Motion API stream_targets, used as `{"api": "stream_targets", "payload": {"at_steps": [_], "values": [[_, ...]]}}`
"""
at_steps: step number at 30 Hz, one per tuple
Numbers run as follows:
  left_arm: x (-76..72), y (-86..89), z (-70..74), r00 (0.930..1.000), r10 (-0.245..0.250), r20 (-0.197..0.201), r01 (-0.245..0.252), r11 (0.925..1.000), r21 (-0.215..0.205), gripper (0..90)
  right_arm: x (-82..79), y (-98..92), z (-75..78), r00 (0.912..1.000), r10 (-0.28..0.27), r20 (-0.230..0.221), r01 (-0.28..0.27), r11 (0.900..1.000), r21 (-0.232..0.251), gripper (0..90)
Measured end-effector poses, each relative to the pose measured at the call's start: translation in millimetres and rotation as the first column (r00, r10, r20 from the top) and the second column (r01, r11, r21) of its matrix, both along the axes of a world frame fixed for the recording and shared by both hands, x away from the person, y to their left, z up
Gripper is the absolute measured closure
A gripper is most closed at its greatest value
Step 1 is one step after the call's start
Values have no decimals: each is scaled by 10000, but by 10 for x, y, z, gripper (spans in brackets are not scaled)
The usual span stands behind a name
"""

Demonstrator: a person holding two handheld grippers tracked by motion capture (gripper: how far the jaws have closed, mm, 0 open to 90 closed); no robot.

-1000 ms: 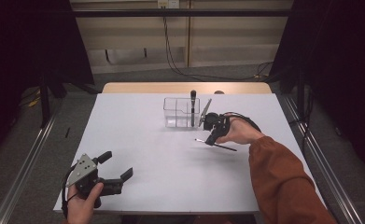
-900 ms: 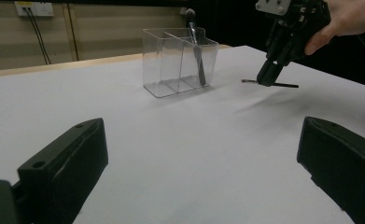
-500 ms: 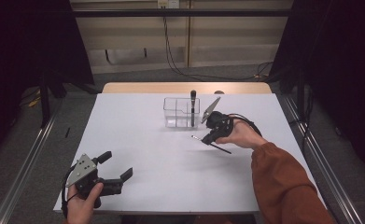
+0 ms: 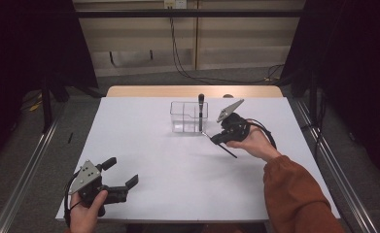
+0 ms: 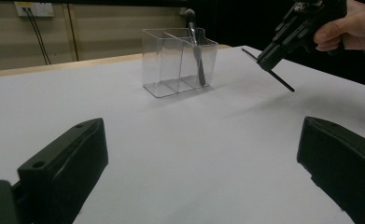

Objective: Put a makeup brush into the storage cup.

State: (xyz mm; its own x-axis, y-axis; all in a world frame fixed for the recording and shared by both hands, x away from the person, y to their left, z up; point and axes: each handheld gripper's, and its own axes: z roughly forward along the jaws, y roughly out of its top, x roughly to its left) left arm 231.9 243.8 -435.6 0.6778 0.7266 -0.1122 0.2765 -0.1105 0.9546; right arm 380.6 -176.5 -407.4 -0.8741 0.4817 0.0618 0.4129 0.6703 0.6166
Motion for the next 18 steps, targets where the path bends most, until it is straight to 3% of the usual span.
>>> {"api": "stream_targets", "payload": {"at_steps": [5,12,15,18], "values": [[1,0,2,10000,-27,29,27,10000,26,20,-43,-50,0,9992,-370,115,358,9955,881,865],[0,-3,1,10000,-13,6,13,10000,4,20,-79,-94,-37,9953,-920,294,862,9837,1580,865],[2,-1,1,10000,-25,27,25,10000,1,20,-88,-109,-72,9927,-1163,328,1078,9750,1941,865],[2,-1,0,10000,-19,9,19,10000,4,20,-105,-139,-89,9883,-1486,346,1358,9601,2445,865]]}}
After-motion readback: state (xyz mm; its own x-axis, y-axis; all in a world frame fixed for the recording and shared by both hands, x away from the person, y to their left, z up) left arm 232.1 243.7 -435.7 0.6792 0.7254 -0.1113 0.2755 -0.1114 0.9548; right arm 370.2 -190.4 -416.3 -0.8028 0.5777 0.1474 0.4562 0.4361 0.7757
